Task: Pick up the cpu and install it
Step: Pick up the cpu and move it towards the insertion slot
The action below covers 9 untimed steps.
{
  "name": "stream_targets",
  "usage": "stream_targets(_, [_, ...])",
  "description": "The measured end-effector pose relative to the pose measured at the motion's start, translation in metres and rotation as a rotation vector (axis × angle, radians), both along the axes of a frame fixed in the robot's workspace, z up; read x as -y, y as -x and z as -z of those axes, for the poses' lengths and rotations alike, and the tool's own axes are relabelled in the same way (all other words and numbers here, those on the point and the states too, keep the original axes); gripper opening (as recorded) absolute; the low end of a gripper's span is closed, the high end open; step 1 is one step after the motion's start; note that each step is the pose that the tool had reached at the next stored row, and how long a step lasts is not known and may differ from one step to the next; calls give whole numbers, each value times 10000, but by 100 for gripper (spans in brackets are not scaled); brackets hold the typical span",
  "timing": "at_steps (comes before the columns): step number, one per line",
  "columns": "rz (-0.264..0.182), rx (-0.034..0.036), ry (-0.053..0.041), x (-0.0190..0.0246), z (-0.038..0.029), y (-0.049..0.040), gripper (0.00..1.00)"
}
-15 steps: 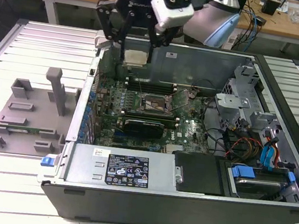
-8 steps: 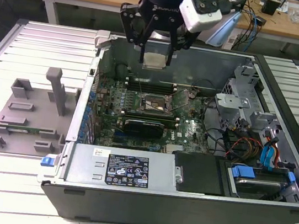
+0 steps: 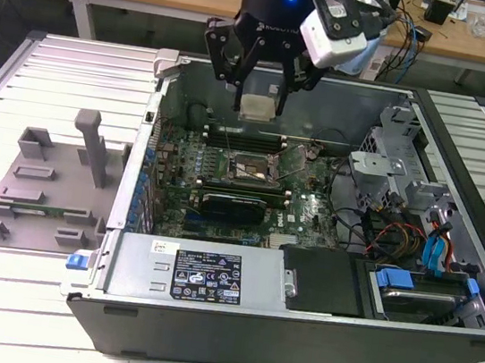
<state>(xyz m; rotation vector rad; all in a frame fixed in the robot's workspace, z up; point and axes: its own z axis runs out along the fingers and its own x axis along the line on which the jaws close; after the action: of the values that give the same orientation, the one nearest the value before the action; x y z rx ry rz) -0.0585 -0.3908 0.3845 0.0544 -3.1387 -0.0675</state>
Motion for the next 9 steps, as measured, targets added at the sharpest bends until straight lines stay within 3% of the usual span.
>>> stream_targets(9, [-2,0,-1,-23,124,-51,55])
